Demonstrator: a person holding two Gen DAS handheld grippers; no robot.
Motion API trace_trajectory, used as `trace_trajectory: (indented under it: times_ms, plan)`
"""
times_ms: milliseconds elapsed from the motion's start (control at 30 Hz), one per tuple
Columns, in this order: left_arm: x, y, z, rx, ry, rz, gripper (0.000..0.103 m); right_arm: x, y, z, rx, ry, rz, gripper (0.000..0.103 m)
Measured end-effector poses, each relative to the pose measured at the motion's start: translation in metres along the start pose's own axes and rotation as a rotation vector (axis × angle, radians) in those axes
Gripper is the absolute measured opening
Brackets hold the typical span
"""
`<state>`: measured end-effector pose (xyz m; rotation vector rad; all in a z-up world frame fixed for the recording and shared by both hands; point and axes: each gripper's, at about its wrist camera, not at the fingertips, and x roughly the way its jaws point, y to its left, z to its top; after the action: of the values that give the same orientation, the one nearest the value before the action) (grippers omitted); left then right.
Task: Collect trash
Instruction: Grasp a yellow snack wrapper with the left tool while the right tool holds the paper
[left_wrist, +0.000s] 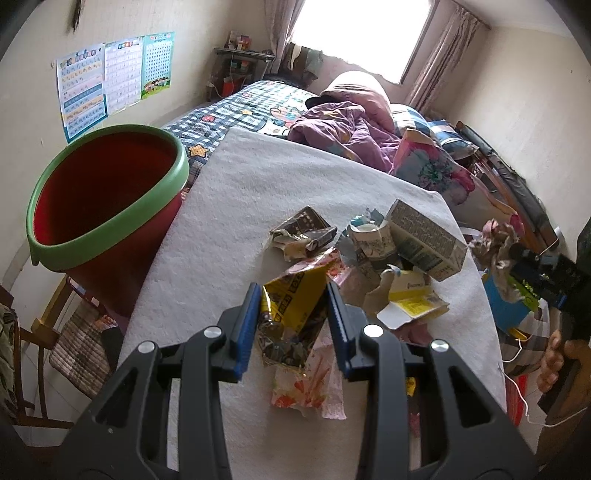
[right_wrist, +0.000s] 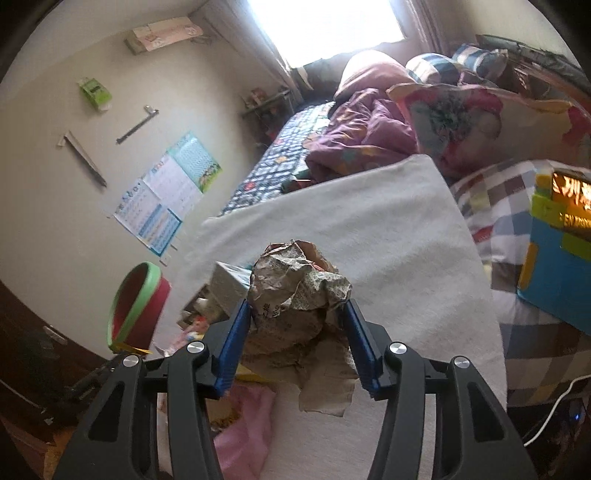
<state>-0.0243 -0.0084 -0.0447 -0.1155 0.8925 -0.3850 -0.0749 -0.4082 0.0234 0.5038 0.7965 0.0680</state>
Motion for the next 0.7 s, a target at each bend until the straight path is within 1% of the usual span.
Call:
trace_trajectory:
  times_ms: [233, 467, 700]
  plan:
    - [0.002, 0.005, 0.002, 0.001, 0.005, 0.006, 0.034, 0.010, 0.039, 0.010, -0.068, -0.014, 0.071, 0.051]
    - [0.000, 0.016, 0.007, -0.009, -0.004, 0.018, 0.034, 0.030, 0.080, 0.015, -0.144, 0.008, 0.145, 0.051]
    - [0.000, 0.032, 0.010, -0.028, 0.000, 0.030, 0.034, 0.048, 0.107, 0.009, -0.180, 0.049, 0.179, 0.051]
